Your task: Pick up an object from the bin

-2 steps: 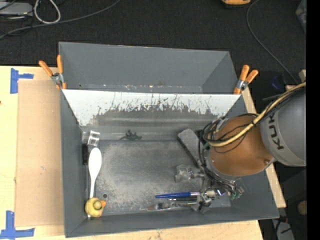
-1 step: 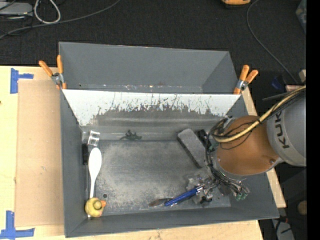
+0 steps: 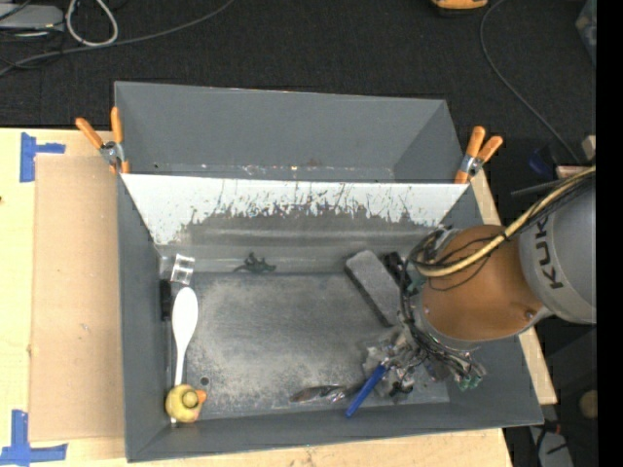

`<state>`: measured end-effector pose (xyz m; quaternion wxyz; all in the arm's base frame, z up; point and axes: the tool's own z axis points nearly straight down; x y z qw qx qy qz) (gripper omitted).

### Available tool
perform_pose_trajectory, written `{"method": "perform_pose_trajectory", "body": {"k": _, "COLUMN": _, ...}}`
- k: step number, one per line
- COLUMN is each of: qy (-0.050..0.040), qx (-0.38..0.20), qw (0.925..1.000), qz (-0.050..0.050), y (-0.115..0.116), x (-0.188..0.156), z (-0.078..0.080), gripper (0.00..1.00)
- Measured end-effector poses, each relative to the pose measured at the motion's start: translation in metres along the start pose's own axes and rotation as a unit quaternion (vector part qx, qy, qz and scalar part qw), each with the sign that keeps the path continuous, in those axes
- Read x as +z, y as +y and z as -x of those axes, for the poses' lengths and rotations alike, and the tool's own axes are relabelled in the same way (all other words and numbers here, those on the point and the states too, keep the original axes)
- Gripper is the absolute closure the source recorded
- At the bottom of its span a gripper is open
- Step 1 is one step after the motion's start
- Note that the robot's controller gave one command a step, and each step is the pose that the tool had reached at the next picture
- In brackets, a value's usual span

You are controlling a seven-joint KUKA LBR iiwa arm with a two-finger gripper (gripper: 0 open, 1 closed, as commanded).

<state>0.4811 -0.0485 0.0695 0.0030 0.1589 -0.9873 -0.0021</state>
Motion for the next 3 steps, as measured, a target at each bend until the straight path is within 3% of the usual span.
{"method": "perform_pose_trajectory", "body": {"k": 3, "qy": 0.0037, "qx": 0.003, "qw": 1.0, "qz": 0.002, "y": 0.003, "x": -0.053, "z": -0.002, "gripper": 1.0}}
